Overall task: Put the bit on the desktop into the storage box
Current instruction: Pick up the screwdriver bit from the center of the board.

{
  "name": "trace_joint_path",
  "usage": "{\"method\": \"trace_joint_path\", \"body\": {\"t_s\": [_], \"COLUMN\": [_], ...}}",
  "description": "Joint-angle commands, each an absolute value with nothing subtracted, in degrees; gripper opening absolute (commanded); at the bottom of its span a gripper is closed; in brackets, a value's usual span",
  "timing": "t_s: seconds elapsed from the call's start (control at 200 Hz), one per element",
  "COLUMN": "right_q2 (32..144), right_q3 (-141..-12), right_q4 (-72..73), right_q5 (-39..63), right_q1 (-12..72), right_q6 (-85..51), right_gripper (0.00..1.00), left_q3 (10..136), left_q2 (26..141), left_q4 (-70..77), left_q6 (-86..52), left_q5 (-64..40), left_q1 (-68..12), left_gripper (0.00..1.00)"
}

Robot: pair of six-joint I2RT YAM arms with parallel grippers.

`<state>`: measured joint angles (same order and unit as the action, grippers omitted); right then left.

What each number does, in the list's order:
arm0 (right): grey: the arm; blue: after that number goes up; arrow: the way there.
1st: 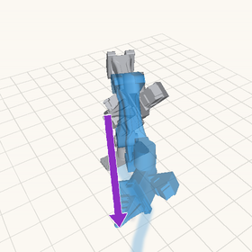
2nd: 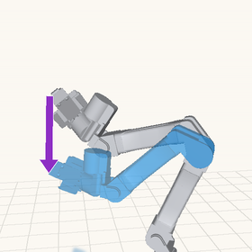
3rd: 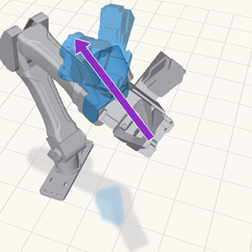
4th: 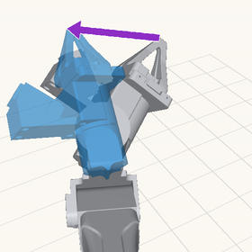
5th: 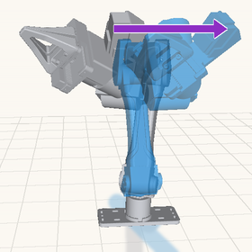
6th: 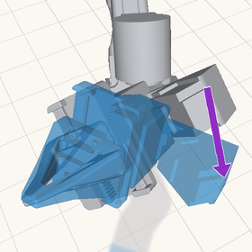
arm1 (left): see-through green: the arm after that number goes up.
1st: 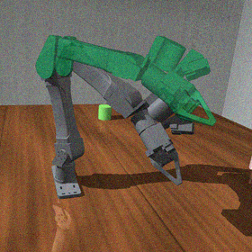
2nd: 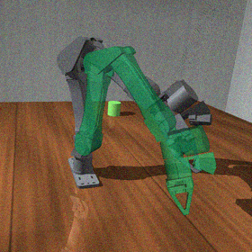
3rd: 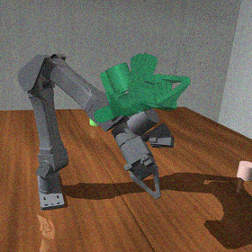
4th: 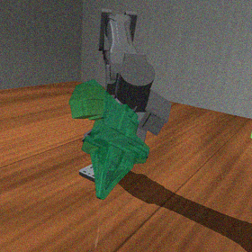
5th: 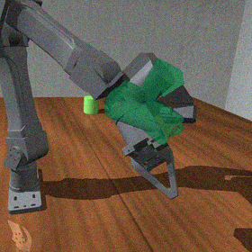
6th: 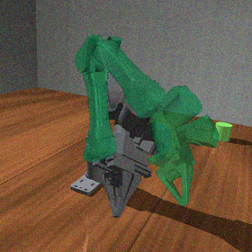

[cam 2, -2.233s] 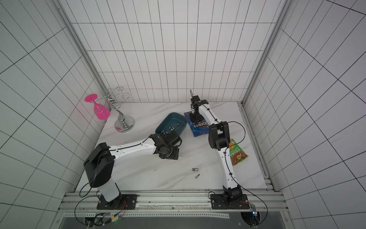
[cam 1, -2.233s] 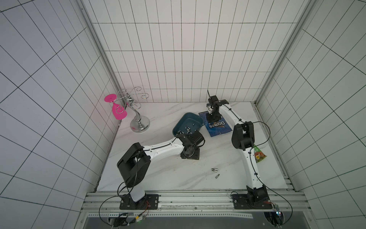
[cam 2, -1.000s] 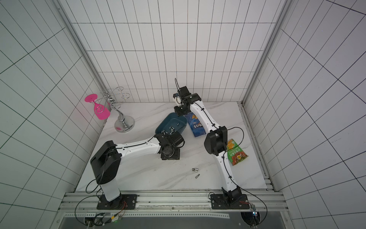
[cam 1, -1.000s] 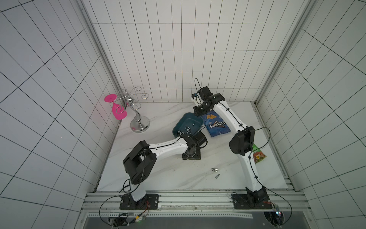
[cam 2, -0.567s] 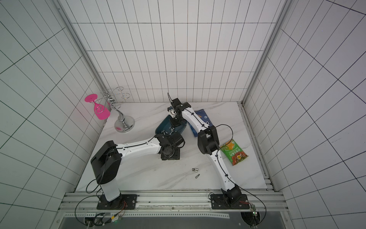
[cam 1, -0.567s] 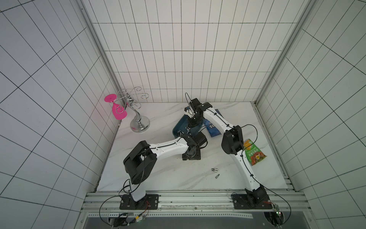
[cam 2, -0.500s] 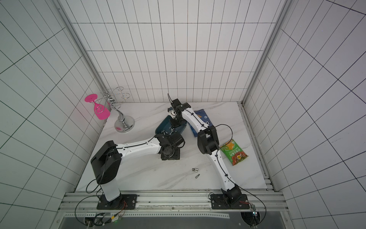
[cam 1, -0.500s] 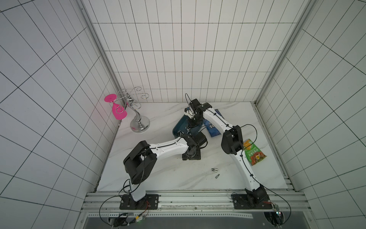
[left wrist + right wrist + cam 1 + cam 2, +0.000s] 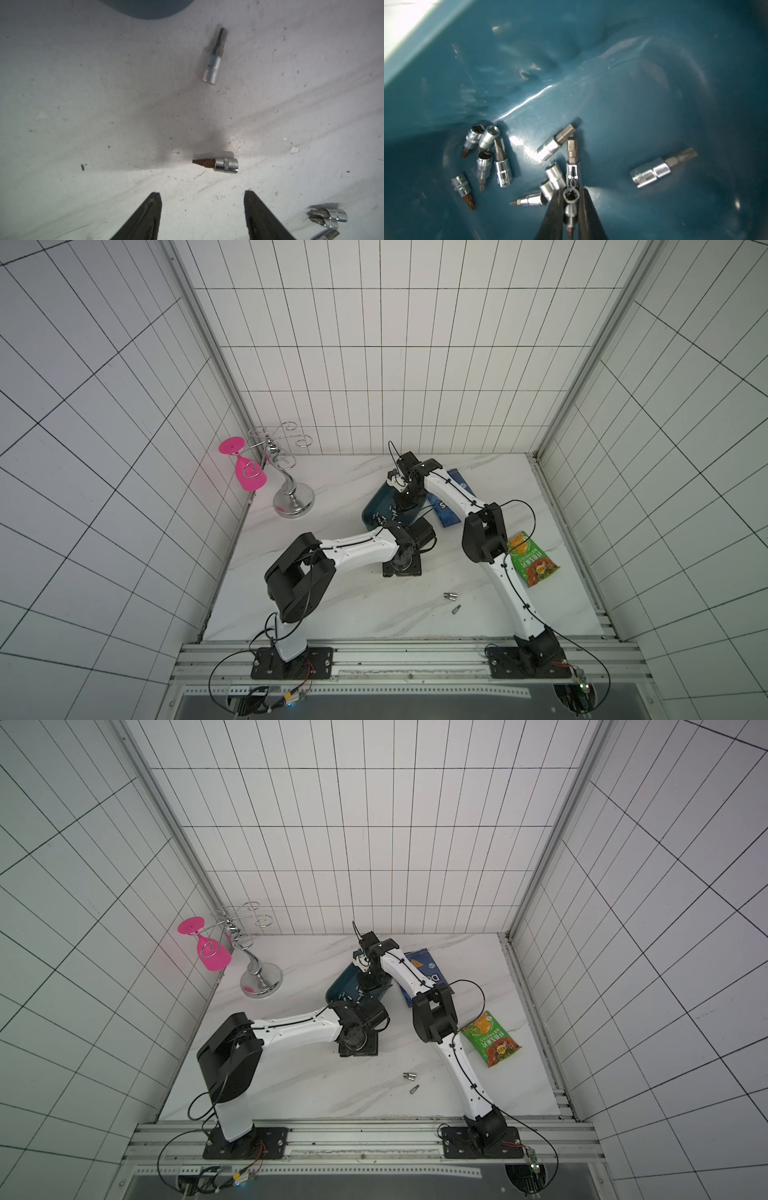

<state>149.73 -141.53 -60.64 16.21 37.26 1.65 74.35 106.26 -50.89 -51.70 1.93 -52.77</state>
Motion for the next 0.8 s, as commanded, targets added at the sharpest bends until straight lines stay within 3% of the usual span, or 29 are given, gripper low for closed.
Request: {"method": "trace_joint_path", "body": {"t_s": [0.0, 0.225, 0.4, 0.795], "right_q2": [150.6, 150.1, 148.5, 144.9], "right_q3": [-141.0, -140.8, -140.8, -138.8], "right_q4": [-61.2, -61.1, -61.0, -60.7], "right_q5": [15.0, 14.3, 14.0, 13.9], "right_q1": [37.7, 37.7, 37.7, 37.2], "right_q6": [1.6, 1.5, 1.6, 2.5], "right_gripper": [0.05, 0.13, 0.27, 0.32], "left_q3": [75.9, 77.3, 78.5, 80.1], "left_q2": [107.6, 109.3, 110.8, 113.0], "left_q4": [-51.5, -52.0, -54.3, -54.6], "left_q6": [-53.4, -55.0, -56.2, -57.1], "left_q5": [3.7, 4.4, 6.1, 7.9], "left_q1": [-53.0, -52.9, -52.9, -53.0], "left_gripper": [0.67, 0.67, 0.67, 0.67]}}
